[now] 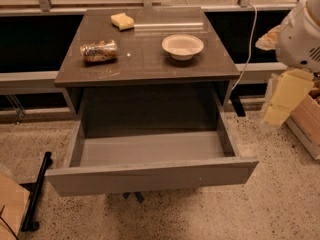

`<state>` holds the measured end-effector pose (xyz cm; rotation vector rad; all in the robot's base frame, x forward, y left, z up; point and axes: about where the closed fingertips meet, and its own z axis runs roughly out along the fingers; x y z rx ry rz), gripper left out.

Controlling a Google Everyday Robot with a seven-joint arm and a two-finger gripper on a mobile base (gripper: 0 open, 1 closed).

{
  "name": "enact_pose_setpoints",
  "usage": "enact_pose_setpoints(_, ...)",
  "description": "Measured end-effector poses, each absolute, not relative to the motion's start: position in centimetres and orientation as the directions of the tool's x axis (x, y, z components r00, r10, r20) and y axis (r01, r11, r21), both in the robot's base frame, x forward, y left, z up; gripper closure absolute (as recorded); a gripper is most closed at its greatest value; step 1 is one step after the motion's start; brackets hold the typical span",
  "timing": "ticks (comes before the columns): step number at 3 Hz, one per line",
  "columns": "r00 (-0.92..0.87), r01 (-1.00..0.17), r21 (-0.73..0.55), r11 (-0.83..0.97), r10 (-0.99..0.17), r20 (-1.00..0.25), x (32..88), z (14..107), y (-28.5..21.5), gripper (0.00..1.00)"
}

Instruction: Place orange can into top drawer

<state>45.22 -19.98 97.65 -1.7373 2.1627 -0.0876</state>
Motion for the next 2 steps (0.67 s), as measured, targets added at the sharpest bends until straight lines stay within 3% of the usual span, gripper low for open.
enact_pose_setpoints(2,-0.063,-0.933,-0.308,0.188,-0.925,-0.375,52.4,97.8,-14.2,0.0)
